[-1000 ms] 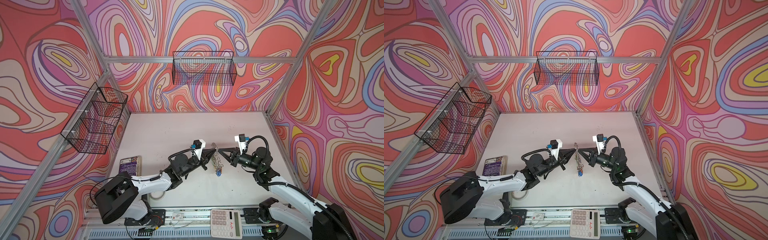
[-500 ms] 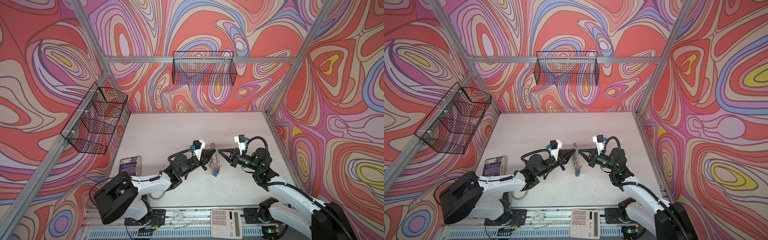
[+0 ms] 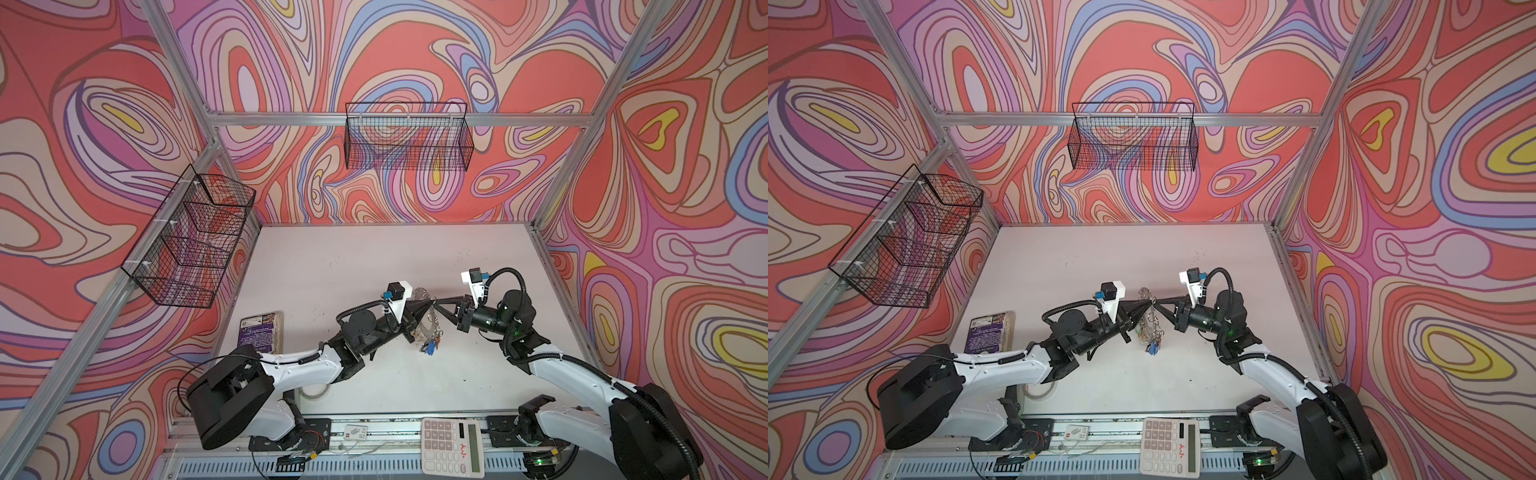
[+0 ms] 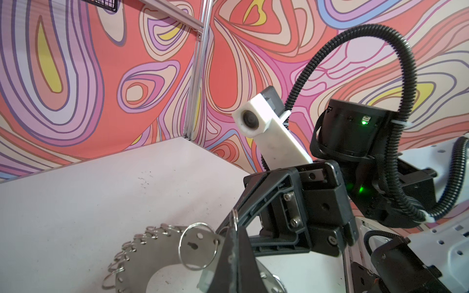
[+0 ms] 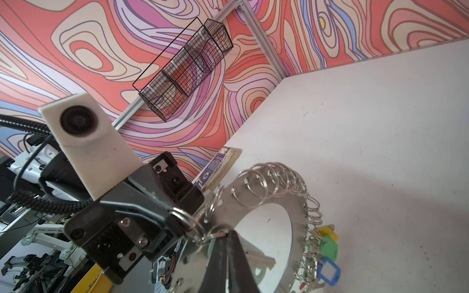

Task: Attach keys to a key ring
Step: Insert the key into the keyring.

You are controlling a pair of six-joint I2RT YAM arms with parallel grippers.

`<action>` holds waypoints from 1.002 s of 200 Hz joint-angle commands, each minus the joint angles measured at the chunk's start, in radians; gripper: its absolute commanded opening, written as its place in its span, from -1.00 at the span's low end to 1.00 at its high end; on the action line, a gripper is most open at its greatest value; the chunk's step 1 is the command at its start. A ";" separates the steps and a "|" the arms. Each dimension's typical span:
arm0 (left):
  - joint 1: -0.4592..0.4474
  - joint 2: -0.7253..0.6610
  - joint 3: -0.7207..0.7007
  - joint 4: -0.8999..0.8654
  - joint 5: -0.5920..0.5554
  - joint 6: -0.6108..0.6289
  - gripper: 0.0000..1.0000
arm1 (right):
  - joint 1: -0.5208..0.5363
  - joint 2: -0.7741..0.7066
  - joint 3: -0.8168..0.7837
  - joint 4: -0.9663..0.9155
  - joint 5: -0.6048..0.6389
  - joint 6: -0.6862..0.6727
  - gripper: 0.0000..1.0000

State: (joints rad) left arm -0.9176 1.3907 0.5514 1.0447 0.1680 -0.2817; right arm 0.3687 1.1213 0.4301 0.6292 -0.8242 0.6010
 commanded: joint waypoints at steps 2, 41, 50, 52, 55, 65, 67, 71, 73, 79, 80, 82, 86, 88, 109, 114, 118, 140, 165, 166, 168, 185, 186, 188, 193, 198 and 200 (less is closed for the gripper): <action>-0.012 0.002 0.012 0.197 0.024 -0.001 -1.00 | 0.001 0.005 0.027 -0.062 -0.020 -0.025 -0.90; -0.011 -0.002 -0.018 0.197 -0.041 0.015 -1.00 | -0.002 -0.057 0.015 -0.177 0.120 -0.073 -0.68; -0.011 -0.005 -0.023 0.196 -0.046 0.019 -1.00 | -0.005 -0.078 -0.004 -0.187 0.189 -0.071 -0.71; -0.010 -0.005 -0.024 0.196 -0.048 0.019 -1.00 | -0.007 -0.082 -0.009 -0.187 0.201 -0.070 -0.71; -0.010 -0.007 -0.025 0.193 -0.050 0.019 -1.00 | -0.010 -0.090 -0.019 -0.184 0.222 -0.066 -0.66; -0.011 -0.008 -0.024 0.187 -0.051 0.019 -1.00 | -0.028 -0.107 -0.045 -0.171 0.263 -0.050 -0.51; -0.011 -0.009 -0.025 0.186 -0.053 0.019 -1.00 | -0.032 -0.110 -0.048 -0.169 0.267 -0.047 -0.50; -0.010 -0.008 -0.025 0.187 -0.052 0.019 -1.00 | -0.039 -0.114 -0.054 -0.167 0.272 -0.041 -0.48; -0.010 -0.008 -0.025 0.186 -0.051 0.019 -1.00 | -0.042 -0.116 -0.056 -0.166 0.273 -0.039 -0.46; -0.010 -0.007 -0.025 0.190 -0.049 0.018 -1.00 | -0.050 -0.120 -0.058 -0.168 0.277 -0.038 -0.42; -0.010 -0.007 -0.025 0.190 -0.049 0.018 -1.00 | -0.051 -0.120 -0.059 -0.170 0.280 -0.039 -0.41; -0.011 -0.007 -0.025 0.191 -0.049 0.018 -1.00 | -0.052 -0.121 -0.057 -0.175 0.284 -0.040 -0.40; -0.011 -0.007 -0.024 0.191 -0.048 0.018 -1.00 | -0.055 -0.125 -0.054 -0.193 0.296 -0.045 -0.37; -0.010 -0.007 -0.025 0.189 -0.048 0.017 -1.00 | -0.057 -0.125 -0.051 -0.203 0.304 -0.047 -0.36; -0.011 -0.007 -0.025 0.187 -0.047 0.019 -1.00 | -0.075 -0.144 -0.023 -0.288 0.382 -0.076 -0.23; -0.010 -0.007 -0.024 0.185 -0.046 0.019 -1.00 | -0.083 -0.156 -0.024 -0.285 0.389 -0.076 -0.17; -0.010 -0.007 -0.025 0.184 -0.043 0.019 -1.00 | -0.087 -0.167 -0.024 -0.281 0.396 -0.077 -0.11; -0.001 -0.010 -0.024 0.163 -0.023 0.004 -1.00 | -0.090 -0.232 -0.030 -0.186 0.378 -0.081 0.18; 0.032 -0.007 -0.021 0.147 0.052 -0.044 -1.00 | -0.090 -0.209 -0.025 0.006 0.171 -0.040 0.21; 0.035 -0.006 -0.021 0.149 0.058 -0.049 -1.00 | -0.090 -0.205 -0.024 0.017 0.158 -0.037 0.21; 0.040 -0.004 -0.021 0.150 0.066 -0.056 -1.00 | -0.090 -0.197 -0.023 0.036 0.138 -0.030 0.21; 0.072 0.010 -0.020 0.183 0.128 -0.116 -1.00 | -0.087 -0.127 -0.022 0.145 0.013 0.025 0.11; 0.074 0.010 -0.020 0.184 0.130 -0.117 -1.00 | -0.087 -0.124 -0.022 0.148 0.010 0.026 0.11; 0.077 0.012 -0.021 0.189 0.134 -0.123 -1.00 | -0.087 -0.118 -0.023 0.156 0.002 0.031 0.09; 0.080 0.016 -0.022 0.201 0.141 -0.132 -1.00 | -0.086 -0.104 -0.027 0.176 -0.013 0.043 0.07; 0.083 0.017 -0.023 0.214 0.148 -0.138 -1.00 | -0.083 -0.090 -0.031 0.195 -0.028 0.051 0.06; 0.084 0.017 -0.024 0.217 0.151 -0.138 -1.00 | -0.083 -0.085 -0.032 0.201 -0.032 0.056 0.05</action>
State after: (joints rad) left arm -0.8570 1.4033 0.5232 1.1072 0.2329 -0.3420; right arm 0.2810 0.9768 0.3958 0.6605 -0.6872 0.5850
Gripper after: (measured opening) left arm 0.047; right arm 0.542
